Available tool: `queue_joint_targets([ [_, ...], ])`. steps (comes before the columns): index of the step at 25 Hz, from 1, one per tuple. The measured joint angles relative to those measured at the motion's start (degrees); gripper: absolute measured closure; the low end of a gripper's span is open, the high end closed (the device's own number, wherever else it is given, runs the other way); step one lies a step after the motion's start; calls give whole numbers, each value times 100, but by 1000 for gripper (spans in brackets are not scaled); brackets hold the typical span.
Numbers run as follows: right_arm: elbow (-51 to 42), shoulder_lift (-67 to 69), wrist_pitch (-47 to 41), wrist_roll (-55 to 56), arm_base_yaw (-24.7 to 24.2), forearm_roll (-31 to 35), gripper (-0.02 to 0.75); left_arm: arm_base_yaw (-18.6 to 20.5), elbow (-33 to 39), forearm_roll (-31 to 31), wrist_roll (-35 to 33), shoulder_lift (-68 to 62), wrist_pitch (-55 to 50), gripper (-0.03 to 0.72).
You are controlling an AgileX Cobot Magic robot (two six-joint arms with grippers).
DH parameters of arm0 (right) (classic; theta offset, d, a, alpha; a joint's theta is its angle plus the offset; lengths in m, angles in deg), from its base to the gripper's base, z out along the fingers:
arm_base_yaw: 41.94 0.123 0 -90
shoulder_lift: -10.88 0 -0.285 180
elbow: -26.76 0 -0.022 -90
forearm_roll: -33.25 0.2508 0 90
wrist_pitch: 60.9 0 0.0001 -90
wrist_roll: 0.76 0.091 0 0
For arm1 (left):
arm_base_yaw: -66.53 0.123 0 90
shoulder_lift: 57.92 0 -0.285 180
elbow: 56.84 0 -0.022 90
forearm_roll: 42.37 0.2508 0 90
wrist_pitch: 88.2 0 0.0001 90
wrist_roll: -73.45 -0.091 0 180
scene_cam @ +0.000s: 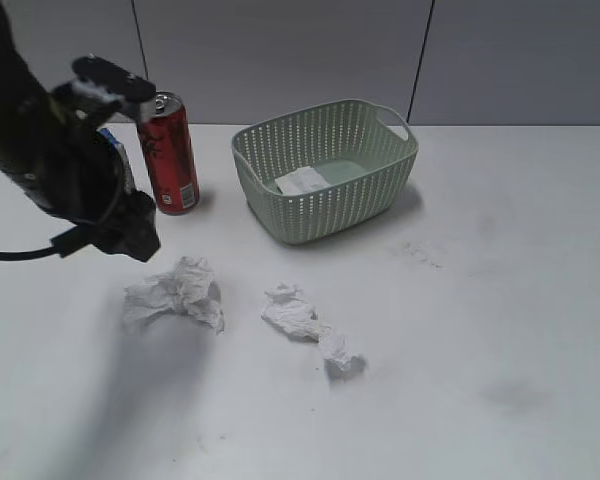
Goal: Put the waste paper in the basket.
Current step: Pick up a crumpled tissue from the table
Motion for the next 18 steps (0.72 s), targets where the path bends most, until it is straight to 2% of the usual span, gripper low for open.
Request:
queue_joint_targets([
  [4,0,0,0,0,0,0,148,-189,-280,67,-13,-877,437,97],
  [9,0,0,0,0,0,0,148,-221,-337,78,-13,-1706,948,97],
  [18,0,0,0,6,0,0,148,-221,-373,49,-13,-2273,1021,102],
])
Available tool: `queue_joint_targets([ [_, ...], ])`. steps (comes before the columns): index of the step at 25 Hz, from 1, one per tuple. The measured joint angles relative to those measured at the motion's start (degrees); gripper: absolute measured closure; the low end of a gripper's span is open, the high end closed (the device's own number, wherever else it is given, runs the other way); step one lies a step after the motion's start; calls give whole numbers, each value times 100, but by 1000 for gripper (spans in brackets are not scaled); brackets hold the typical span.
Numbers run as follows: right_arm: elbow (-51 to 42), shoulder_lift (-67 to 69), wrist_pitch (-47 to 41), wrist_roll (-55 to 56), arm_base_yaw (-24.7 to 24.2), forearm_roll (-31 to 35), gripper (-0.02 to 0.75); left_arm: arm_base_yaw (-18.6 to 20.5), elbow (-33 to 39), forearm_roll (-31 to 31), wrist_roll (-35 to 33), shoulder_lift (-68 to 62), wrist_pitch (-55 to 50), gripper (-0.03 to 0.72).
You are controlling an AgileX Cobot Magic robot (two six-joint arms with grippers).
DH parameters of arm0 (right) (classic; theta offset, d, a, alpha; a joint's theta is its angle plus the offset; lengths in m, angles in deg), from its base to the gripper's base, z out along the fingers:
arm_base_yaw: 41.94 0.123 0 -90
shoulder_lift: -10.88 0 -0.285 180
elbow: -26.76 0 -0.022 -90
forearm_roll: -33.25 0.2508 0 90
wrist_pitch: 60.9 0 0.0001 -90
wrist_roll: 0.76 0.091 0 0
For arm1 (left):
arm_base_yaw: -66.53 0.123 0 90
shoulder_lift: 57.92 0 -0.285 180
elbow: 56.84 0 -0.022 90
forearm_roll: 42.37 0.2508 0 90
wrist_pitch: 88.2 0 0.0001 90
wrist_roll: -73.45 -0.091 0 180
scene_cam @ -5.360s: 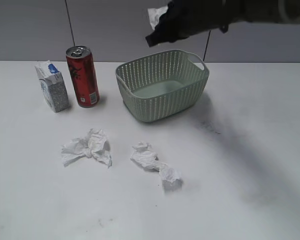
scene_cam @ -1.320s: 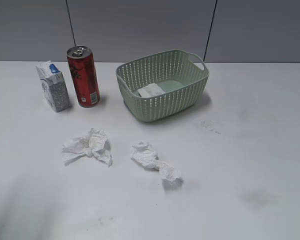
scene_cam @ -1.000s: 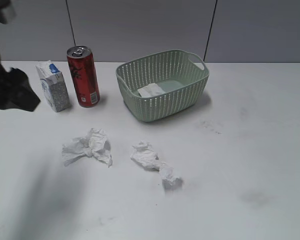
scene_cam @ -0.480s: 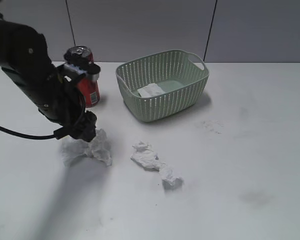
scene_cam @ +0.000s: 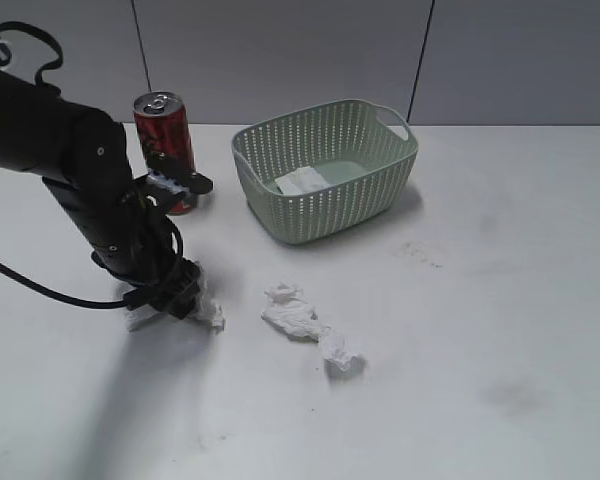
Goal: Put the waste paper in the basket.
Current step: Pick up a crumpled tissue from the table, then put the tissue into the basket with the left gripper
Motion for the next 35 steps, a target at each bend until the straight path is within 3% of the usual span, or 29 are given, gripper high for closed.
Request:
queue_joint_targets([
  [2,0,0,0,0,0,0,148,0,-17,-24,0,-4,-42,134],
  [4,0,0,0,5,0,0,148,-5,-24,-37,0,-4,-92,211],
  [9,0,0,0,5,0,0,148,-21,-24,28,0,50,-388,590],
  [11,0,0,0,10,0,0,148,-21,-24,57,0,138,-548,645],
  [21,0,0,0,16,0,-4,148,-21,-24,-136,-4,1926,-368,667],
  [30,0,0,0,16,0,-4,148,-208,-24,-1123,-4,2488,3163,668],
  [35,0,0,-1,16,0,-4,149,-696,-24,-610,-4,1954,4736,669],
])
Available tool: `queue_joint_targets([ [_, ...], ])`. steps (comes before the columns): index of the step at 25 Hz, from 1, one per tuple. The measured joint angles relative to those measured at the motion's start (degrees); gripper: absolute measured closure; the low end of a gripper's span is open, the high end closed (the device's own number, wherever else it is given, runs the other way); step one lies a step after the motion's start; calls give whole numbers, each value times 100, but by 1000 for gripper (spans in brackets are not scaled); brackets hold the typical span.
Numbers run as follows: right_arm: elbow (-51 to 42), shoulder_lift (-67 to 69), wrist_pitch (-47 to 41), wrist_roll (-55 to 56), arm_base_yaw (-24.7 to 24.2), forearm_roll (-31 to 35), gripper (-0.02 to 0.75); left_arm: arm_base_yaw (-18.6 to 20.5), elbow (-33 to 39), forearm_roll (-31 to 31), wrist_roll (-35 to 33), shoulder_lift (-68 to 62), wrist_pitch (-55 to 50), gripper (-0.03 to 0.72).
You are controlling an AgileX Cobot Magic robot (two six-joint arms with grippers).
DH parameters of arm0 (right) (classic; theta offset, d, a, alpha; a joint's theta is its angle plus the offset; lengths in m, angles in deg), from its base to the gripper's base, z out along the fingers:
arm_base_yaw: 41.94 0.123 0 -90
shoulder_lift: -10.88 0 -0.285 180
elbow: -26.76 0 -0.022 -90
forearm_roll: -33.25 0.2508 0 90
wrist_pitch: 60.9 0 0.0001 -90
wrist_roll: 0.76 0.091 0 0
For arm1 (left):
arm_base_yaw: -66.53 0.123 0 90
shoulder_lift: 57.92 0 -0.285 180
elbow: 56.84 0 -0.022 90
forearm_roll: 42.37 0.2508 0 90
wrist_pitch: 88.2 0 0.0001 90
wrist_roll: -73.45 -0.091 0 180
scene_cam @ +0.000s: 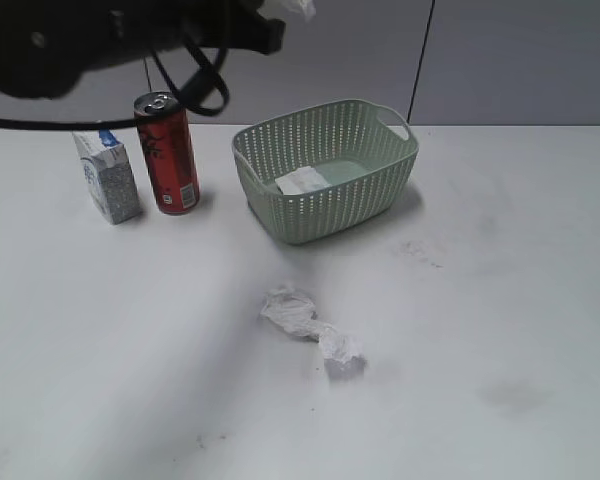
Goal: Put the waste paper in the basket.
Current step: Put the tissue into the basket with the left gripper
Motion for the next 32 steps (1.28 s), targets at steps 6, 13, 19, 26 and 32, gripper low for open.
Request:
queue_joint_targets([
  [6,0,0,0,0,0,0,149,-211,0,345,0,-1216,1500,669],
  [13,0,0,0,0,0,0,149,-211,0,344,0,-2107,1713,590],
  [19,0,0,0,5,0,0,149,-211,0,368,186,-2277,1625,118],
  [26,0,0,-5,16,0,0,149,-190,-124,375,214,-2197,732,38],
  [32,0,0,-5,22,0,0,149,-18,-1303,375,214,-2128,-1494,59],
])
